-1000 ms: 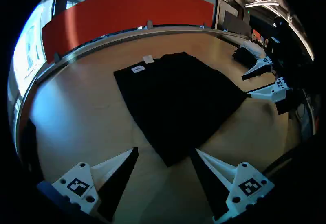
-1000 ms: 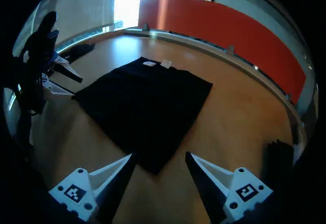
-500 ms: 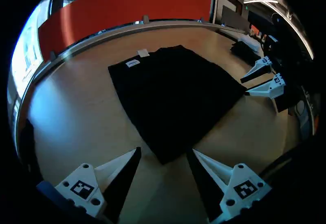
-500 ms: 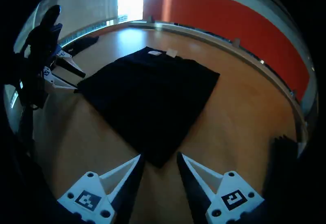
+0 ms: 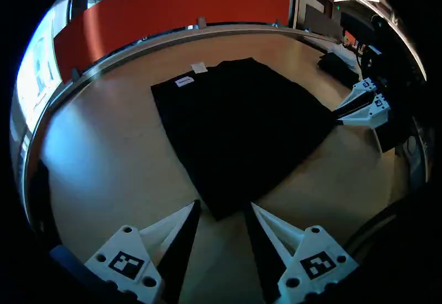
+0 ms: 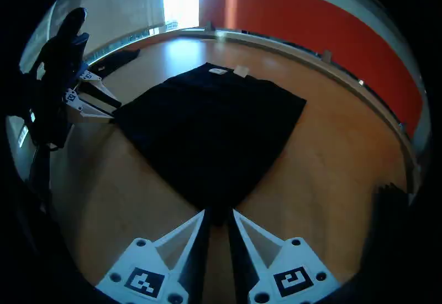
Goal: Fold towel
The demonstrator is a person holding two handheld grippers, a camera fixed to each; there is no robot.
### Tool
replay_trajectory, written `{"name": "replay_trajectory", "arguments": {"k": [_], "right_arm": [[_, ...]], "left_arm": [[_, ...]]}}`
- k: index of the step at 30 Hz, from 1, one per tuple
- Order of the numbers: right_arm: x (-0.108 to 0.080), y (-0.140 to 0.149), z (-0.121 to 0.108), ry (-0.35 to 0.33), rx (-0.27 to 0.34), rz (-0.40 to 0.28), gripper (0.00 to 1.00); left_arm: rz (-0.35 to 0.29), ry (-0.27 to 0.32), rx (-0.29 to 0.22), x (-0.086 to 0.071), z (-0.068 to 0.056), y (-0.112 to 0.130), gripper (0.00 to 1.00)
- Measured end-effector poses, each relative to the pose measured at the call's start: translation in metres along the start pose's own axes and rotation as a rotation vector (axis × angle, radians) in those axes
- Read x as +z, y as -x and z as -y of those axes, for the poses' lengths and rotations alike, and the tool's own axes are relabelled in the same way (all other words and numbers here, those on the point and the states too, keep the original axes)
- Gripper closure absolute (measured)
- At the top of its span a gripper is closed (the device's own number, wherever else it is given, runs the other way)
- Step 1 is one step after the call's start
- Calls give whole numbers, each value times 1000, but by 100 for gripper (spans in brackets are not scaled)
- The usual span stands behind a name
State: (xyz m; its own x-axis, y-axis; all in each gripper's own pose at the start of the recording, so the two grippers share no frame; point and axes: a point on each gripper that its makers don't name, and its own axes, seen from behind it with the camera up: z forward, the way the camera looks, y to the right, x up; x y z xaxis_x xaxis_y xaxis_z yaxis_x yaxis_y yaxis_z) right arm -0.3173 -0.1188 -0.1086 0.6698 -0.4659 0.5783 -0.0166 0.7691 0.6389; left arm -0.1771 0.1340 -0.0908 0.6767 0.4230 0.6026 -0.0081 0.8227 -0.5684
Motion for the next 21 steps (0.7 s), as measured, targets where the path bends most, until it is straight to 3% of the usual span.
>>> {"name": "replay_trajectory", "arguments": {"k": [9,13,17,21], "right_arm": [[1,0,-1,10,4,4,82],[2,-1,-1,14,4,7,83],[2,-1,-1,15,9,9,84],[3,-1,-2,16,13,11,85]], "left_arm": [[8,-5,-11,-1,-1,2,63],[12,-5,-24,-1,-1,3,66],[16,-18,-32,-1,3,3,79],[15,-19,-33,-1,3,3,80]]}}
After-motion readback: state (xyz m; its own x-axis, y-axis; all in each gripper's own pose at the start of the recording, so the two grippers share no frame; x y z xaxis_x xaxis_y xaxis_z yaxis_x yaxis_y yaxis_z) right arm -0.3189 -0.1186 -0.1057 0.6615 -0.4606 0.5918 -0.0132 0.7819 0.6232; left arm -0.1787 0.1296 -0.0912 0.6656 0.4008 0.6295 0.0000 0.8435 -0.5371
